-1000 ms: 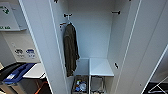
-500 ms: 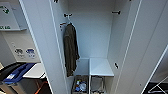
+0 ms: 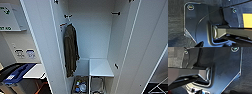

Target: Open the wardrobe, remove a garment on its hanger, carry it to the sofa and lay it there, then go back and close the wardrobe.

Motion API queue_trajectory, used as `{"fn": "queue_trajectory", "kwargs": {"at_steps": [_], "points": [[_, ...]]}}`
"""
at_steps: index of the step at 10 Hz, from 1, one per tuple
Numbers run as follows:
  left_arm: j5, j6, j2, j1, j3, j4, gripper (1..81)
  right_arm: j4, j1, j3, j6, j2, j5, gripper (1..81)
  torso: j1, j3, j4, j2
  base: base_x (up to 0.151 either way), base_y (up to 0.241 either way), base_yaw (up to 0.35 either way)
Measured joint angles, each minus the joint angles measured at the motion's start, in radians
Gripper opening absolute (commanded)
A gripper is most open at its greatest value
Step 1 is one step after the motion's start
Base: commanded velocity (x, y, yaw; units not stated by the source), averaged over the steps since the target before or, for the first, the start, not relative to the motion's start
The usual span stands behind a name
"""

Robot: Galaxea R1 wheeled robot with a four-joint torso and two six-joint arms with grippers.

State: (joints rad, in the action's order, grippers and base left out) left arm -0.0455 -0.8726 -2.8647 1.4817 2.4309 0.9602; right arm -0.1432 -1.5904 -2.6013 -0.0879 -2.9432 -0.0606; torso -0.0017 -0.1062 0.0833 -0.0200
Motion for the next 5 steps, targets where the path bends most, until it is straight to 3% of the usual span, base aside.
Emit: {"fn": "queue_trajectory", "kwargs": {"at_steps": [5], "points": [[0.001, 0.000, 0.000, -0.007, 0.000, 0.000, 81.1, 0.001, 0.007, -0.021, 0.000, -0.007, -0.001, 81.1, 0.002, 0.000, 0.000, 0.000, 0.125, 0.000, 0.000]]}}
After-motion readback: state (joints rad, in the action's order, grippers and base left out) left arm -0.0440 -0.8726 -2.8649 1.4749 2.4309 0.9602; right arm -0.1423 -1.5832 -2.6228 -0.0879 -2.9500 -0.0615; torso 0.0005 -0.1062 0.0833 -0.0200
